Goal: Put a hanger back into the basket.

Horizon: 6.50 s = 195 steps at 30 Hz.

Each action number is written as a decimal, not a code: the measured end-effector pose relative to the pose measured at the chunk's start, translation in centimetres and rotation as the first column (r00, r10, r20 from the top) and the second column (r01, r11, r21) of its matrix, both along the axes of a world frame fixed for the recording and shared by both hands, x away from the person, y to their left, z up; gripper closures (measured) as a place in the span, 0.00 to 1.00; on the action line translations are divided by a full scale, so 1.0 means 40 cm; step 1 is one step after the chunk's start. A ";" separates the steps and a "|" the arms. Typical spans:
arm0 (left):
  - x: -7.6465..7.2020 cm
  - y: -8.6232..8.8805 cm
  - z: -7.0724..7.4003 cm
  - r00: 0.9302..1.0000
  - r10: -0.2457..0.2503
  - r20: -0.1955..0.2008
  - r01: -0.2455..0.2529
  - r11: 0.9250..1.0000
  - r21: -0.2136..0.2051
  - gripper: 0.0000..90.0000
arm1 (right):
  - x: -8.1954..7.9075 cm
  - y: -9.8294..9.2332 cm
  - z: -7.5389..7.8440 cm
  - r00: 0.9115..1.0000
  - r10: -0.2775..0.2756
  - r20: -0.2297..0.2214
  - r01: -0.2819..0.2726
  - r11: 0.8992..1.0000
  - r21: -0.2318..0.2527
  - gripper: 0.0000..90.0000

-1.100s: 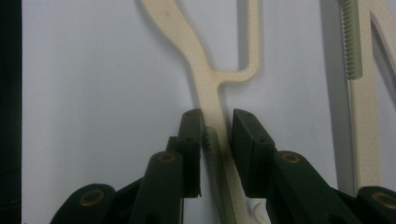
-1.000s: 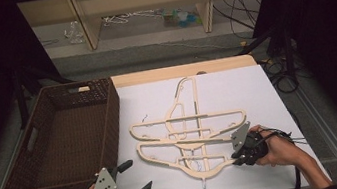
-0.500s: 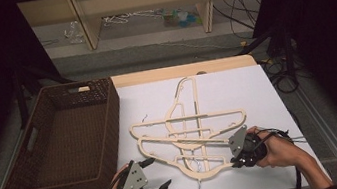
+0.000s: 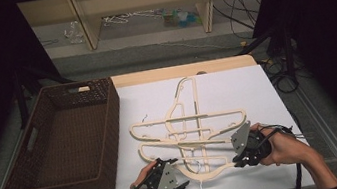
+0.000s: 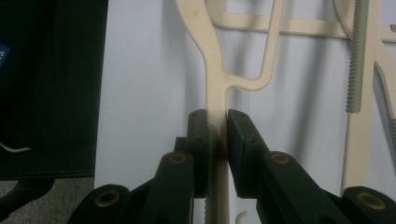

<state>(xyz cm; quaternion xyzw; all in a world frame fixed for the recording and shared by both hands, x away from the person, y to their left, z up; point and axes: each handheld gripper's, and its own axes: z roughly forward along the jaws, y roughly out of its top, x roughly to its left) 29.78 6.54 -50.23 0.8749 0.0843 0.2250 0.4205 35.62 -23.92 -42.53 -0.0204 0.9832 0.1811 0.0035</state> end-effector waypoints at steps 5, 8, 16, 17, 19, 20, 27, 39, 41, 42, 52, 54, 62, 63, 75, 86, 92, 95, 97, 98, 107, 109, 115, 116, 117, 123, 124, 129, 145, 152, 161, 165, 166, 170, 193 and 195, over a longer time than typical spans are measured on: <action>0.003 -0.015 -0.001 1.000 0.000 0.024 -0.001 1.000 0.008 0.36 | -0.003 0.003 0.003 1.000 0.006 -0.009 -0.006 1.000 0.000 0.89; 0.001 -0.028 0.000 0.998 -0.015 0.057 0.015 1.000 0.004 0.37 | -0.003 0.002 0.004 1.000 0.007 -0.009 -0.007 1.000 0.002 0.89; -0.011 -0.034 0.042 0.972 -0.151 0.181 0.149 0.988 0.027 0.65 | -0.002 -0.006 0.002 1.000 0.008 -0.029 -0.008 1.000 0.013 0.89; -0.010 -0.035 0.049 0.963 -0.167 0.210 0.164 0.986 0.033 0.69 | 0.000 -0.007 0.001 0.999 0.008 -0.034 -0.008 1.000 0.015 0.89; -0.009 -0.038 0.062 0.951 -0.216 0.220 0.209 0.976 0.051 0.77 | -0.001 -0.011 0.000 0.999 0.008 -0.054 -0.006 1.000 0.028 0.89; -0.009 -0.040 0.065 0.946 -0.232 0.225 0.222 0.973 0.066 0.79 | -0.001 -0.013 -0.001 0.998 0.007 -0.057 -0.005 1.000 0.030 0.89; -0.011 -0.048 0.091 0.904 -0.333 0.269 0.293 0.939 0.180 0.88 | -0.001 -0.023 0.004 0.997 -0.007 -0.074 0.011 0.999 0.051 0.89; 0.000 -0.037 0.172 0.867 -0.358 0.346 0.304 0.931 0.202 0.95 | 0.000 -0.069 0.058 0.983 -0.181 -0.014 0.180 0.965 0.190 0.53; 0.003 -0.030 0.192 0.876 -0.339 0.342 0.287 0.938 0.194 0.95 | -0.002 -0.083 0.085 0.971 -0.240 0.011 0.230 0.940 0.254 0.48; 0.004 -0.027 0.203 0.884 -0.328 0.333 0.278 0.942 0.190 0.95 | -0.003 -0.088 0.096 0.966 -0.257 0.013 0.243 0.927 0.286 0.46; 0.051 0.041 0.295 0.982 -0.140 0.128 0.135 0.990 0.048 0.95 | 0.002 -0.132 0.144 0.913 -0.399 0.082 0.321 0.828 0.460 0.33; 0.059 0.056 0.300 0.989 -0.106 0.103 0.105 0.994 0.019 0.96 | 0.004 -0.150 0.151 0.896 -0.437 0.081 0.346 0.801 0.489 0.30; 0.082 0.102 0.326 1.000 -0.021 -0.016 0.019 0.994 -0.106 0.96 | 0.007 -0.194 0.157 0.850 -0.515 0.111 0.386 0.751 0.536 0.26; 0.086 0.113 0.329 0.999 -0.002 -0.037 -0.003 0.991 -0.134 0.96 | 0.008 -0.199 0.156 0.841 -0.530 0.111 0.397 0.743 0.539 0.26; 0.100 0.182 0.388 0.977 0.061 -0.203 -0.122 0.944 -0.307 0.96 | 0.015 -0.196 0.082 0.812 -0.578 0.081 0.462 0.721 0.517 0.24; 0.099 0.286 0.521 0.962 0.052 -0.268 -0.182 0.853 -0.489 0.96 | 0.009 -0.162 0.058 0.853 -0.517 0.070 0.417 0.756 0.504 0.24; 0.116 0.395 0.583 0.950 0.144 -0.278 -0.272 0.820 -0.504 0.95 | 0.006 -0.150 0.042 0.861 -0.504 0.062 0.417 0.772 0.480 0.23; 0.128 0.452 0.602 0.939 0.216 -0.266 -0.326 0.801 -0.502 0.95 | 0.006 -0.145 0.035 0.865 -0.497 0.064 0.412 0.778 0.475 0.22; 0.138 0.490 0.608 0.928 0.261 -0.266 -0.364 0.786 -0.499 0.95 | 0.005 -0.143 0.033 0.866 -0.496 0.066 0.410 0.780 0.473 0.22; 0.144 0.512 0.610 0.922 0.291 -0.255 -0.383 0.782 -0.491 0.95 | 0.005 -0.140 0.030 0.866 -0.496 0.069 0.407 0.777 0.481 0.22; 0.176 0.656 0.568 0.882 0.422 -0.208 -0.470 0.773 -0.425 0.95 | 0.002 -0.141 0.023 0.874 -0.483 0.057 0.405 0.788 0.463 0.22; 0.183 0.678 0.551 0.869 0.444 -0.217 -0.494 0.770 -0.403 0.95 | 0.001 -0.140 0.022 0.874 -0.483 0.053 0.410 0.791 0.454 0.22; 0.203 0.732 0.506 0.837 0.496 -0.233 -0.548 0.761 -0.348 0.95 | 0.001 -0.132 0.011 0.880 -0.472 0.052 0.402 0.799 0.446 0.22; 0.209 0.742 0.498 0.833 0.506 -0.225 -0.554 0.763 -0.334 0.96 | 0.002 -0.132 0.011 0.883 -0.466 0.049 0.400 0.804 0.440 0.22; 0.211 0.747 0.494 0.833 0.506 -0.223 -0.553 0.765 -0.329 0.96 | 0.002 -0.131 0.009 0.884 -0.465 0.049 0.399 0.805 0.438 0.22; 0.230 0.781 0.450 0.825 0.507 -0.249 -0.564 0.768 -0.303 0.95 | 0.000 -0.133 0.011 0.884 -0.466 0.046 0.401 0.804 0.439 0.22; 0.231 0.783 0.443 0.821 0.511 -0.255 -0.569 0.767 -0.297 0.95 | 0.001 -0.134 0.011 0.884 -0.466 0.045 0.401 0.804 0.438 0.22; 0.235 0.801 0.409 0.802 0.531 -0.273 -0.594 0.754 -0.278 0.95 | 0.001 -0.133 0.008 0.883 -0.467 0.049 0.401 0.804 0.440 0.22; 0.265 0.791 0.313 0.772 0.523 -0.360 -0.609 0.771 -0.188 0.95 | 0.001 -0.130 0.004 0.890 -0.455 0.039 0.400 0.817 0.414 0.22; 0.276 0.792 0.275 0.743 0.555 -0.375 -0.635 0.762 -0.132 0.95 | 0.000 -0.128 0.002 0.891 -0.452 0.040 0.398 0.821 0.410 0.22; 0.283 0.810 0.254 0.664 0.636 -0.394 -0.715 0.694 -0.084 0.92 | 0.000 -0.123 -0.005 0.893 -0.448 0.043 0.394 0.825 0.405 0.22; 0.283 0.822 0.250 0.606 0.706 -0.365 -0.761 0.649 -0.008 0.84 | -0.001 -0.124 -0.004 0.892 -0.451 0.040 0.398 0.823 0.405 0.22; 0.282 0.828 0.249 0.594 0.717 -0.365 -0.767 0.642 0.012 0.84 | -0.001 -0.123 -0.005 0.893 -0.449 0.042 0.395 0.824 0.406 0.22; 0.274 0.838 0.244 0.540 0.757 -0.369 -0.810 0.586 0.018 0.77 | 0.000 -0.123 -0.005 0.894 -0.447 0.042 0.393 0.825 0.405 0.22; 0.063 0.487 0.375 0.820 0.467 -0.331 -0.566 0.747 -0.349 0.32 | 0.004 -0.116 -0.010 0.896 -0.443 0.041 0.389 0.826 0.409 0.22; 0.038 0.434 0.380 0.853 0.420 -0.309 -0.513 0.782 -0.354 0.30 | 0.004 -0.115 -0.010 0.898 -0.439 0.040 0.386 0.827 0.409 0.22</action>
